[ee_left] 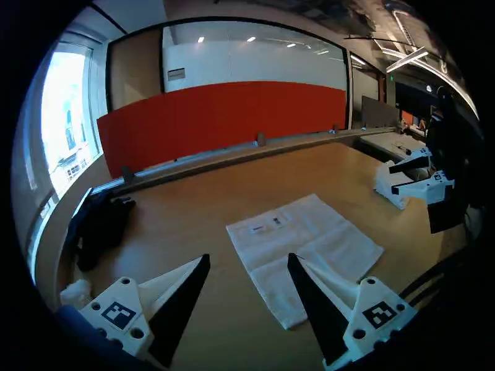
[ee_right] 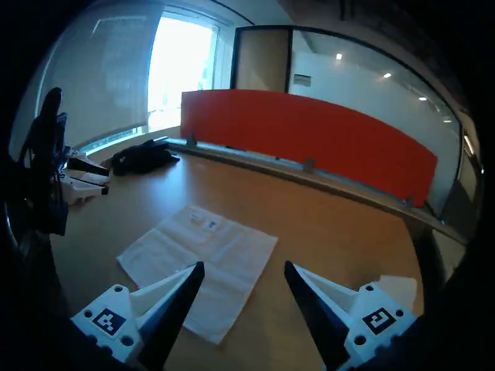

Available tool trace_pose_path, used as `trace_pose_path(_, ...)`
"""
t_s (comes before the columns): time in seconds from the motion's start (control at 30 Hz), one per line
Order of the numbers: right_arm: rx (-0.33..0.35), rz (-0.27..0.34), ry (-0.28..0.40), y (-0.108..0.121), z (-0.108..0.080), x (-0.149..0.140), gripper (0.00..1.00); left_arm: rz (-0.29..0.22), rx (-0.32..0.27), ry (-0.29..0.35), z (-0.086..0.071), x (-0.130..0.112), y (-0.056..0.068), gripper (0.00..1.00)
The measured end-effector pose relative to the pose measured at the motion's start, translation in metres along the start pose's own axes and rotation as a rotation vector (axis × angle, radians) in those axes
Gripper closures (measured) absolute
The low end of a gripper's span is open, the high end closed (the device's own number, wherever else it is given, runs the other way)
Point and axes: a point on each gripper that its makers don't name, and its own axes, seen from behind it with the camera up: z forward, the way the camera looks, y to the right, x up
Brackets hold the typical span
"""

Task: Fold towel

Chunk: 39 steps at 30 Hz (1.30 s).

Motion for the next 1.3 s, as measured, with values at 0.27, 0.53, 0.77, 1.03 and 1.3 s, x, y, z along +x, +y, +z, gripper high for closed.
trace_pose_path(0.27,0.027,0.005,-0.083,-0.007,0.015,-0.048,0.0,0.007,-0.04,-0.105,0.022,-0.052,0.017,0.07)
trace_pose_path(0.53,0.054,0.0,-0.158,-0.016,0.024,-0.09,0.0,0.034,-0.072,-0.191,0.037,-0.094,0.027,0.07)
trace_pose_path(0.77,0.068,0.001,-0.208,-0.022,0.028,-0.117,0.0,0.048,-0.098,-0.251,0.044,-0.122,0.036,0.07)
trace_pose_path(1.03,0.086,-0.011,-0.249,-0.028,0.03,-0.139,0.01,0.075,-0.127,-0.301,0.048,-0.144,0.048,0.07)
trace_pose_path(1.3,0.099,-0.023,-0.274,-0.031,0.03,-0.152,0.03,0.072,-0.159,-0.336,0.049,-0.157,0.061,0.09)
